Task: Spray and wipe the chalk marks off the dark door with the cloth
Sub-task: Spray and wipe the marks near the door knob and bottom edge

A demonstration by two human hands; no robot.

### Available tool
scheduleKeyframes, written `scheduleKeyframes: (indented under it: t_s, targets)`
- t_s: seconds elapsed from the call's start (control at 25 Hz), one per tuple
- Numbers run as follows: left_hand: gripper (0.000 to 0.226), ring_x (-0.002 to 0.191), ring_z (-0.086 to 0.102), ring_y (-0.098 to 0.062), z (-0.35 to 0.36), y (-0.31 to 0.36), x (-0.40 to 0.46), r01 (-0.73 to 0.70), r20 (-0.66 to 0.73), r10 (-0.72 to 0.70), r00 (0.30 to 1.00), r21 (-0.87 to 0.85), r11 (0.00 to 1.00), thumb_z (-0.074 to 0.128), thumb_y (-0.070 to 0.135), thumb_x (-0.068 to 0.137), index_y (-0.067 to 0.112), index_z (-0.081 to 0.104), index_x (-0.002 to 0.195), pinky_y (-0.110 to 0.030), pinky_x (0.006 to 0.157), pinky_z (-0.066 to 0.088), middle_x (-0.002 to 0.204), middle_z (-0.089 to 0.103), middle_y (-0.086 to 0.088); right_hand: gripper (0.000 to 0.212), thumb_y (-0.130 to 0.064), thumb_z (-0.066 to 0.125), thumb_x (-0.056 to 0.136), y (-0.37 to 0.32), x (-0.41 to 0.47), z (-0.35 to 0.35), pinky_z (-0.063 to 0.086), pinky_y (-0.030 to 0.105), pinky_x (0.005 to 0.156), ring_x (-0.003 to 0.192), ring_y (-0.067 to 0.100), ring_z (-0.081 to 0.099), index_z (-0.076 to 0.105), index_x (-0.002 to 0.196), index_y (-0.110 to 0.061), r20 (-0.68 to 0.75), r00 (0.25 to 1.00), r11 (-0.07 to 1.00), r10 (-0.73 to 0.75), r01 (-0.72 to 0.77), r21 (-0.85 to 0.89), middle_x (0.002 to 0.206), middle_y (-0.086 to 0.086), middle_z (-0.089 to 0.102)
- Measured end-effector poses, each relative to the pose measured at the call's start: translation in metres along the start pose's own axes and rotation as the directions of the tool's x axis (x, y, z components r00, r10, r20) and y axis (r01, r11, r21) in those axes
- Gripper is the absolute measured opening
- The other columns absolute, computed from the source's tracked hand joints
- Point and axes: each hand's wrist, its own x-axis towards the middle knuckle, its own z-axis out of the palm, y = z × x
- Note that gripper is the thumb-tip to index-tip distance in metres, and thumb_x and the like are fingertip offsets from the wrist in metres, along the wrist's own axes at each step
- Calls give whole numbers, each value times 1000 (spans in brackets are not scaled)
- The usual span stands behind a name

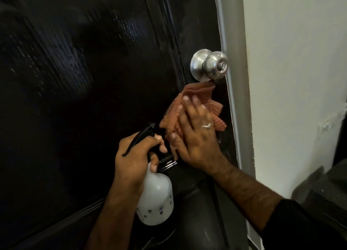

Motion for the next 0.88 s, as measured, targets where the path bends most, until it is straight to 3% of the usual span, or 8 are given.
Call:
scheduleKeyframes:
  t_s: [0.2,0.32,0.48,0.6,0.64,0.72,0.8,0.88]
  targets:
    - [22,42,43,-24,-3,14,4,-26,-47,25,999,-24,999,66,12,94,5,73,75,-33,47,37,72,69,-18,57,-30,60,103,-27,29,-3,17,62,129,162,42,19,56,149,2,-15,998,994,-64,65,86,170,26,27]
    - [24,42,43,-25,-7,18,4,-21,-74,18,997,-36,999,67,12,94,12,75,72,-34,48,36,72,70,-17,58,-28,57,107,-9,15,-2,28,56,127,158,38,31,47,157,-1,-1,981,979,-196,195,58,170,23,32]
    - [21,44,43,-26,-16,18,3,-41,-55,42,998,10,999,65,15,96,-2,71,85,-32,49,38,77,71,-18,61,-36,56,105,70,-1,-7,42,57,117,140,43,52,46,156,-5,-95,970,963,222,-203,175,159,23,48]
    - [22,44,44,-25,-17,17,6,-47,-51,48,998,20,999,65,15,96,-3,71,85,-31,48,38,78,72,-19,73,-39,54,103,38,19,1,35,57,124,149,36,42,33,163,-2,-100,806,772,583,-511,379,165,20,39]
    - [22,44,44,-25,-16,16,6,-49,-49,50,998,14,999,65,15,96,-3,71,85,-31,48,38,78,71,-19,77,-41,54,103,15,15,5,25,59,129,157,37,30,28,165,-2,-92,842,813,531,-476,336,171,21,28]
    - [21,42,44,-24,-11,13,6,-52,-37,52,998,-2,999,65,12,97,-3,71,84,-31,45,39,76,71,-20,72,-35,57,106,-11,-24,20,17,63,129,163,39,15,31,165,-4,23,996,980,81,-84,183,174,22,17]
    - [21,41,44,-23,-4,6,3,-50,-7,50,999,-4,999,63,9,97,-2,71,81,-30,42,38,76,71,-22,63,-37,54,109,11,-66,15,29,60,126,164,32,18,34,165,-15,141,966,973,-217,203,108,175,13,23]
    - [21,41,44,-23,1,-6,0,-28,36,28,999,5,1000,62,7,97,-4,70,82,-31,43,36,79,69,-27,64,-46,47,110,46,-83,7,34,63,121,164,28,18,31,166,-20,109,987,992,-116,110,53,176,7,24]
